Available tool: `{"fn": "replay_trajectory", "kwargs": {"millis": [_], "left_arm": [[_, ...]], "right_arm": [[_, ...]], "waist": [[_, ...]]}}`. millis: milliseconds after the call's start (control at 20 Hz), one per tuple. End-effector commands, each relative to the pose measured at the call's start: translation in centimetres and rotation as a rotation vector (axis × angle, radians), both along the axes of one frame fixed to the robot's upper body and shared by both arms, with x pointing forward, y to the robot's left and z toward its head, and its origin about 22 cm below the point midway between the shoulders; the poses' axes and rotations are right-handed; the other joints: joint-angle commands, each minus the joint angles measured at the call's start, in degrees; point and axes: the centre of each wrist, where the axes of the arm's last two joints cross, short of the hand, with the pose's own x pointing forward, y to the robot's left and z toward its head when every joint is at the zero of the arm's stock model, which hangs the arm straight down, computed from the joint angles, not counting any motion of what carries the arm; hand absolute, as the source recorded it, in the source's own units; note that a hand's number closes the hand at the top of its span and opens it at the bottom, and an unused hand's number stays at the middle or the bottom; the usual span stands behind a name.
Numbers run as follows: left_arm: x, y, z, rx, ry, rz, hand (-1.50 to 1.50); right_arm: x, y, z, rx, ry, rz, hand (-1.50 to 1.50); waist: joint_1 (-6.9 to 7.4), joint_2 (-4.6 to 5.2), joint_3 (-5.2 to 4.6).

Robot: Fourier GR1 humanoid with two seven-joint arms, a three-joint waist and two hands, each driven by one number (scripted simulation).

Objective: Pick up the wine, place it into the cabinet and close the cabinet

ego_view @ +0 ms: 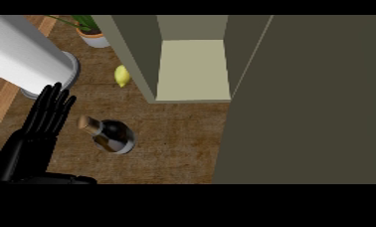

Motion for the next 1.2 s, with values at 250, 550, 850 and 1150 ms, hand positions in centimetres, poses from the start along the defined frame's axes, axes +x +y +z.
{"fn": "replay_trajectory", "kwargs": {"millis": [250, 550, 850, 1150], "left_arm": [[0.8, 1.2, -4.0, -0.002, 0.041, 0.033, -1.50], [0.3, 1.0, -8.8, 0.026, 0.067, -0.006, -1.50], [1.7, 2.6, -10.3, 0.012, 0.083, 0.017, -1.50], [2.1, 3.2, -12.6, 0.031, 0.097, 0.046, -1.50]], "right_arm": [[-3.0, -2.1, 2.2, -0.016, -0.099, -0.074, -1.50], [-3.4, -1.3, 1.5, -0.008, -0.092, -0.067, -1.50], [-3.7, -2.7, 2.7, -0.022, -0.114, -0.070, -1.50], [-3.7, -1.3, 1.6, -0.011, -0.103, -0.066, -1.50]], "waist": [[0.12, 0.16, 0.07], [-0.11, 0.11, 0.06], [-0.24, 0.18, 0.04], [-0.33, 0.07, 0.05]]}}
